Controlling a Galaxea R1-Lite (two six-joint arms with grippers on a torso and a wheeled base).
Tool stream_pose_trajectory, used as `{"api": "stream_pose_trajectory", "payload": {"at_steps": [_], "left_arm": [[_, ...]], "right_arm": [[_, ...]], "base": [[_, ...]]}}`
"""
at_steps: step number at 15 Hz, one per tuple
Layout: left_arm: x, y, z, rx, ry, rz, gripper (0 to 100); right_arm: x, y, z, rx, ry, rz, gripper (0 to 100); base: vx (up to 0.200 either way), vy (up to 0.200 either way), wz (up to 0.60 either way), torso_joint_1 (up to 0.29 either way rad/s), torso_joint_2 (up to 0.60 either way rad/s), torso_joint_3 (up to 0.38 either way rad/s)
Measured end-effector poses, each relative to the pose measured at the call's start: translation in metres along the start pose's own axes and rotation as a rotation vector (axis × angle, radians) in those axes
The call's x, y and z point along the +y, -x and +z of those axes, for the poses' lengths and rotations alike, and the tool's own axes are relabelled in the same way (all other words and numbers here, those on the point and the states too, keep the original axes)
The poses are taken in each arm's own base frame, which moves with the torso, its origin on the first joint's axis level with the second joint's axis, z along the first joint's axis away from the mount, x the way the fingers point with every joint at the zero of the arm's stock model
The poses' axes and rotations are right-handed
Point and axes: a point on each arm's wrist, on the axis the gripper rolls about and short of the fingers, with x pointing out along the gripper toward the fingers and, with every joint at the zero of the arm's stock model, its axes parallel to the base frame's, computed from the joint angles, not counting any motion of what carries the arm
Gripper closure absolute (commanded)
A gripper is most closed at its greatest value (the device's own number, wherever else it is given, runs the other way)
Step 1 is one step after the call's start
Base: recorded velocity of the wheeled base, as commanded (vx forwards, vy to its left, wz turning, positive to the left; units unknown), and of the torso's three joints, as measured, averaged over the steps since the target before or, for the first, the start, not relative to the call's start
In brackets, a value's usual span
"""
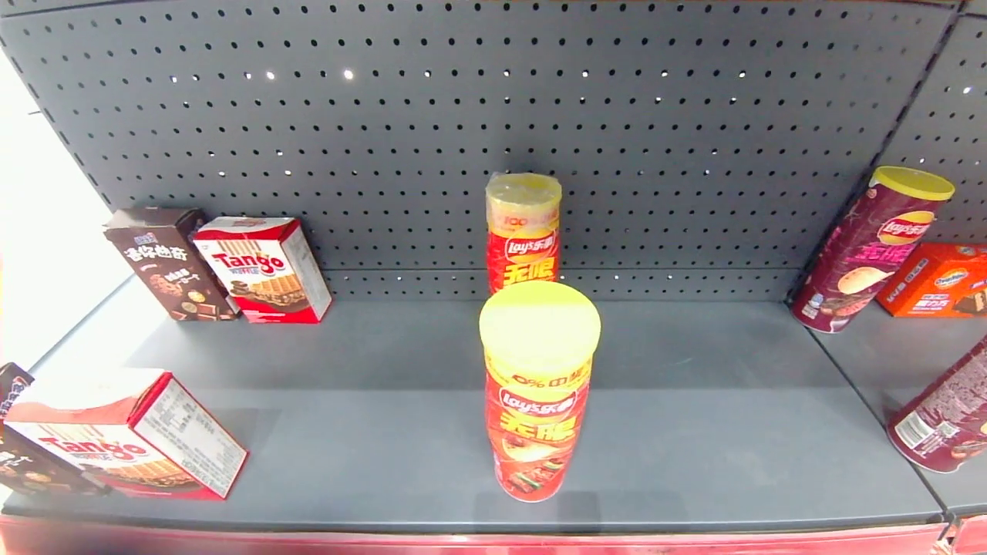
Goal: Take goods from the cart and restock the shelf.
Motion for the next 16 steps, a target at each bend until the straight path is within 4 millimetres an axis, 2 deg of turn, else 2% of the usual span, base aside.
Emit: {"api": "stream_pose_trajectory", "payload": {"at_steps": [14,16], "left_arm": [[0.0,0.0,0.0,0.0,0.0,0.001,0],[0.0,0.0,0.0,0.0,0.0,0.0,0]], "right_arm": [[0.0,0.0,0.0,0.0,0.0,0.0,0],[0.0,0.0,0.0,0.0,0.0,0.0,0]], "base": [[0.0,0.0,0.0,0.0,0.0,0.0],[-0.1,0.0,0.0,0.001,0.0,0.001]]}}
